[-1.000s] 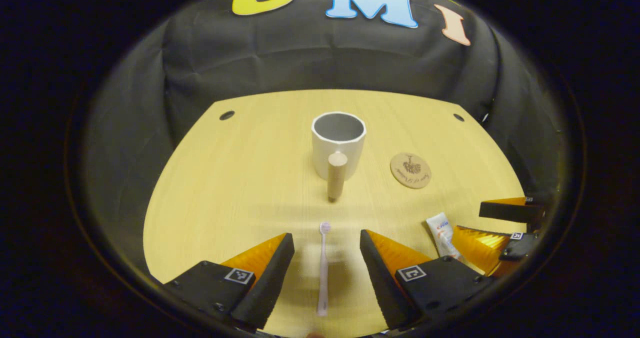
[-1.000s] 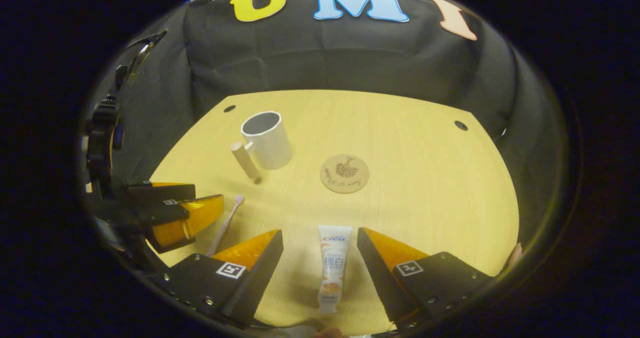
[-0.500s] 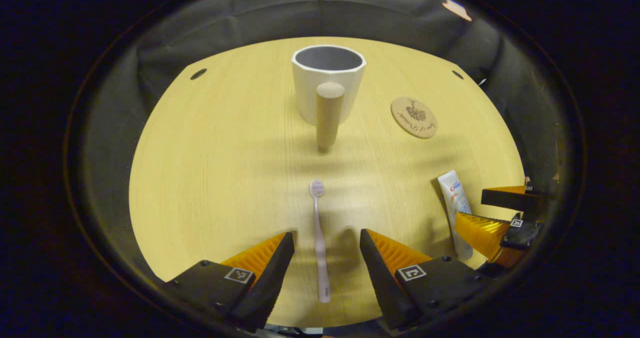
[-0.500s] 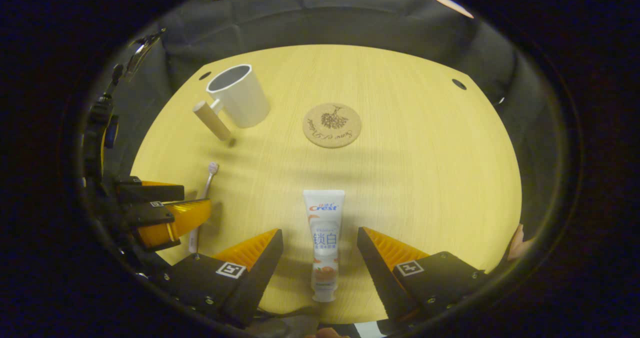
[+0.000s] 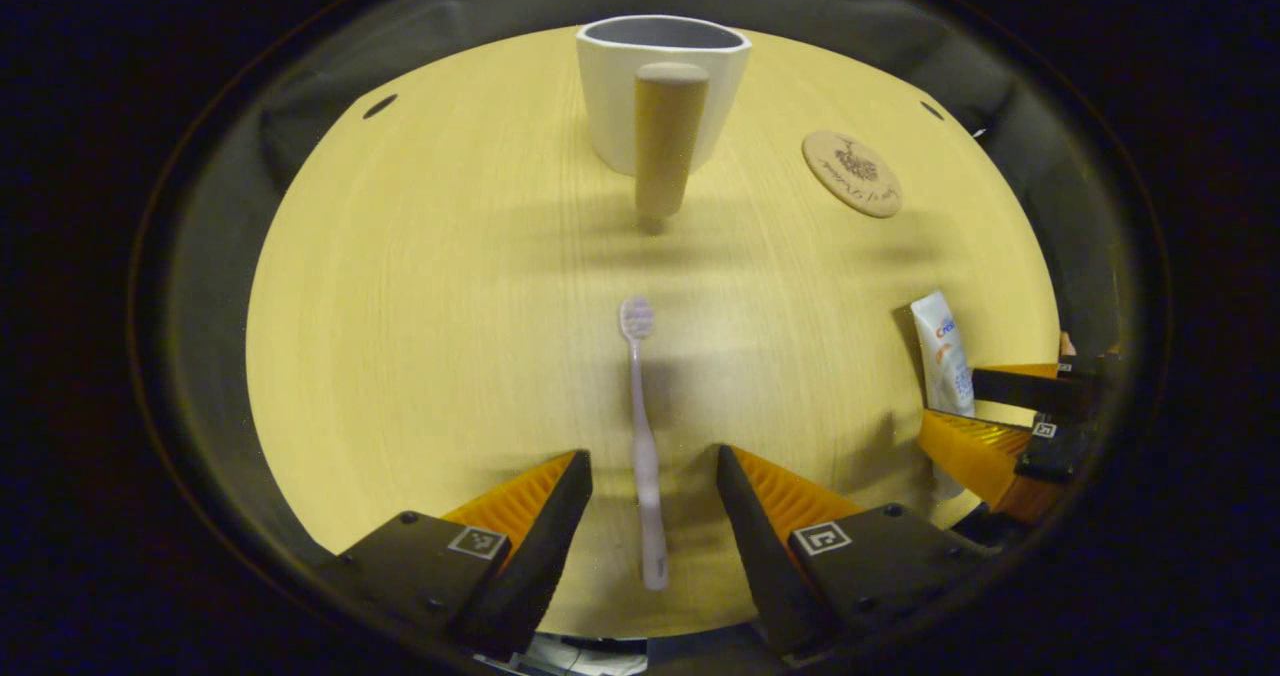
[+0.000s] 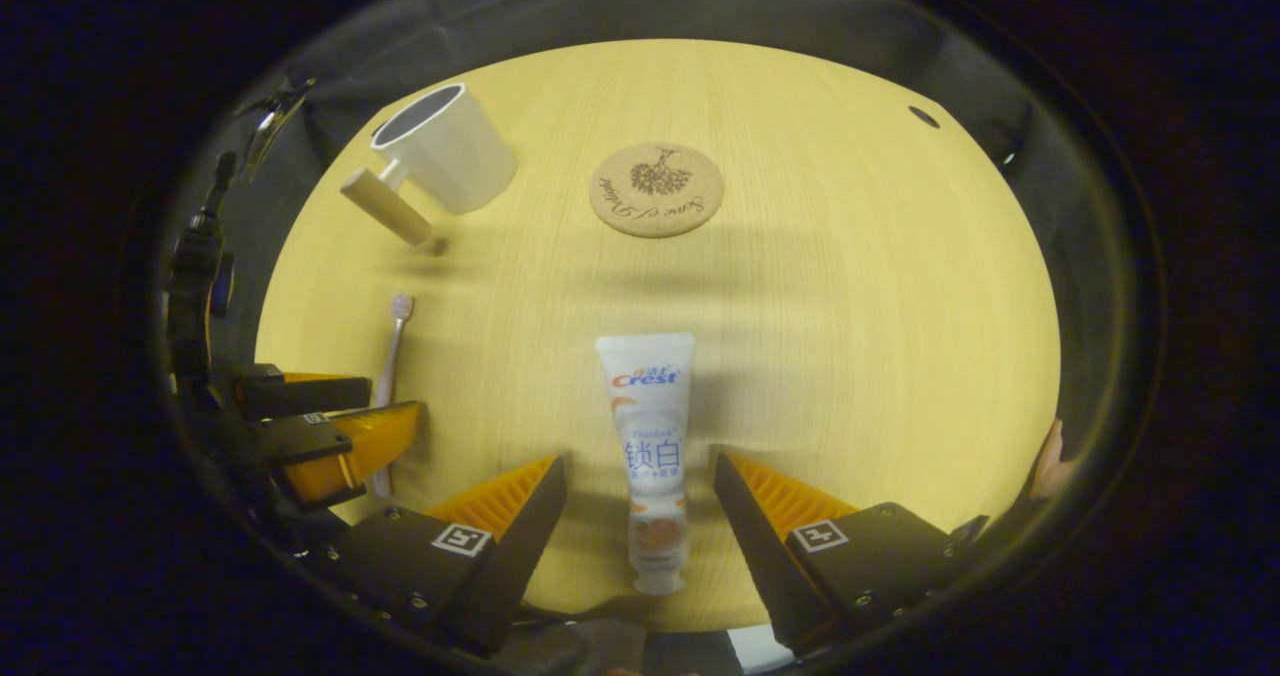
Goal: Put the toothbrush and toothpaste on the desktop into the cup, then pick up the cup and place it on the coaster on the desktop.
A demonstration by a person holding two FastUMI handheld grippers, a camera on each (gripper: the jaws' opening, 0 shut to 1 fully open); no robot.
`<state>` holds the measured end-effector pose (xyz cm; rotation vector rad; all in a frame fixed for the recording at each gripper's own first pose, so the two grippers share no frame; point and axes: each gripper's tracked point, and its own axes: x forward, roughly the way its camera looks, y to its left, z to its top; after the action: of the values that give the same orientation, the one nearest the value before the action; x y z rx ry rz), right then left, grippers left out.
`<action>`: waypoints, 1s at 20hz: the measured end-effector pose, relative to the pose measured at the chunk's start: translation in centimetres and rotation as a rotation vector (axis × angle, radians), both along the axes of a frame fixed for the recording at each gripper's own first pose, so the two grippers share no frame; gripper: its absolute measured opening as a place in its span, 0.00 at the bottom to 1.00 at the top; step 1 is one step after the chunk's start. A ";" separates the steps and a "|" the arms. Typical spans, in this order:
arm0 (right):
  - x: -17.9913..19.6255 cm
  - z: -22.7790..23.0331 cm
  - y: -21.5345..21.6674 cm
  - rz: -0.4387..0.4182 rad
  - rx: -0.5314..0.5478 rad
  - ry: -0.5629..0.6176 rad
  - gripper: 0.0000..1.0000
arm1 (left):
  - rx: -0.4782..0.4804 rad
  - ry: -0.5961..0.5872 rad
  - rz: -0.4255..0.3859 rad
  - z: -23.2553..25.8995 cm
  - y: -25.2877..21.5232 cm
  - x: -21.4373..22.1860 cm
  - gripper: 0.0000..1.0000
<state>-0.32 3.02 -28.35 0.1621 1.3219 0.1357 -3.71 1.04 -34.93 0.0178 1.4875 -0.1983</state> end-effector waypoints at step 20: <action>-0.7 -1.4 0.2 -0.046 -0.015 0.034 0.26 | 0.006 -0.035 -0.001 0.3 0.6 0.2 0.13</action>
<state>-0.98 3.21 -29.70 0.1825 1.3515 0.0846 -3.52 1.63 -34.61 0.0264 1.4536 -0.1937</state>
